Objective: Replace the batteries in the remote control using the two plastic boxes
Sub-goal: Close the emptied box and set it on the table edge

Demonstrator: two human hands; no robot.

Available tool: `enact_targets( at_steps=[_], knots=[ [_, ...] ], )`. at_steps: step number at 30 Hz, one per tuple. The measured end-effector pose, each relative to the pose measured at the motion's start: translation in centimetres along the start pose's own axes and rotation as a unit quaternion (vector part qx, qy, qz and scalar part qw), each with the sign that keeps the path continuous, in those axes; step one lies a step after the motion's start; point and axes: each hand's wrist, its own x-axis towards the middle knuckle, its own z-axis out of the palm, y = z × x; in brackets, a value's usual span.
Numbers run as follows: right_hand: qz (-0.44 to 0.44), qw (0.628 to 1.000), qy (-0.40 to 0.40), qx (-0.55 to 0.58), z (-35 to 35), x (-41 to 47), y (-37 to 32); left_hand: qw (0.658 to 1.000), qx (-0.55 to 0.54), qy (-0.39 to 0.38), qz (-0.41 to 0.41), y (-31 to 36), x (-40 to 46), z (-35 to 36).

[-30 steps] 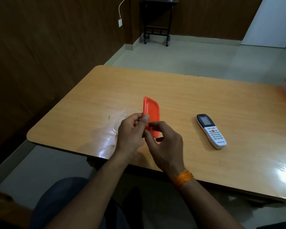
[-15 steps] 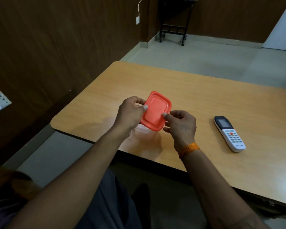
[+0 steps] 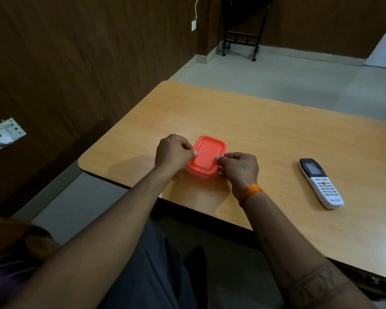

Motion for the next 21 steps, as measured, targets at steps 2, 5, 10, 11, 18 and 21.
enact_targets(
  at_steps=[2,5,10,11,18,21],
  knots=[
    [0.005,1.0,-0.004,-0.005,0.2,0.1,0.5,1.0,0.005,-0.003,-0.015,-0.1,0.0,0.2],
    [0.005,1.0,-0.004,-0.005,0.4,0.0,1.2,1.0,0.002,-0.005,-0.029,-0.4,0.1,0.4],
    [0.006,1.0,-0.006,-0.011,0.8,-0.1,1.4,0.997,-0.034,-0.034,-0.064,-0.6,-0.2,0.3],
    [0.006,1.0,-0.004,-0.019,0.9,0.1,1.6,0.996,-0.038,-0.041,-0.071,-0.7,-0.2,0.3],
    [-0.056,0.997,0.008,-0.044,1.5,-0.5,1.3,0.991,-0.117,-0.05,-0.031,-0.2,-2.0,0.4],
    [-0.089,0.995,0.03,-0.04,1.6,-1.4,0.8,0.991,-0.123,-0.043,0.001,0.9,-3.3,0.7]
  ],
)
